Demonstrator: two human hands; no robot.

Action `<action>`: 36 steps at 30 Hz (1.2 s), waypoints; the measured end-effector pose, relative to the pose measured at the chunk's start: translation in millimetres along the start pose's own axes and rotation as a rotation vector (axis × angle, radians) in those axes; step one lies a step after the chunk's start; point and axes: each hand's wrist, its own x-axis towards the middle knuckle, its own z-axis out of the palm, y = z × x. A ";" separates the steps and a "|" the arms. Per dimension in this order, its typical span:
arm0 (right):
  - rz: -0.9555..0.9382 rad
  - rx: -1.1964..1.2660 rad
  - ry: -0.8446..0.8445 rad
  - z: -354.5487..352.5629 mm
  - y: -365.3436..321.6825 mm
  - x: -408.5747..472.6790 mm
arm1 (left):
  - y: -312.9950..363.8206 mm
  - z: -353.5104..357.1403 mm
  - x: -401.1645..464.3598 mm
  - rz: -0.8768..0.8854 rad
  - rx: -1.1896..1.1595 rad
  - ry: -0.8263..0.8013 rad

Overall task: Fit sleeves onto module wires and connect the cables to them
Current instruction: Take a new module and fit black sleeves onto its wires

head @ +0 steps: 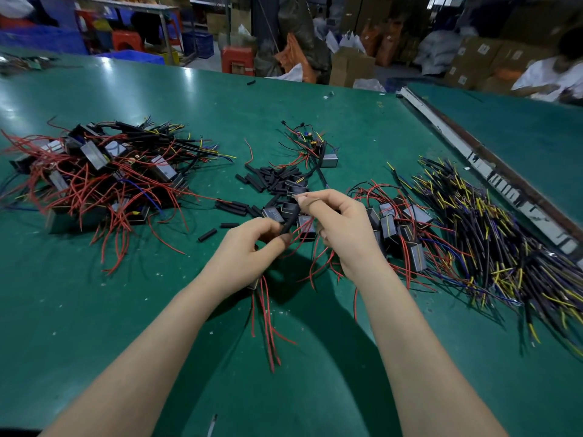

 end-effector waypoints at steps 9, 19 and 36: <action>-0.064 0.021 0.039 0.8 -3.7 -0.9 | 5.4 -5.5 -1.5 -0.035 -0.064 -0.056; -0.085 0.011 0.032 12.5 1.5 -2.8 | 7.8 -6.5 1.3 0.006 -0.146 -0.015; 0.353 0.201 0.112 -2.8 1.3 7.7 | 2.1 -2.5 1.8 -0.145 -0.252 -0.023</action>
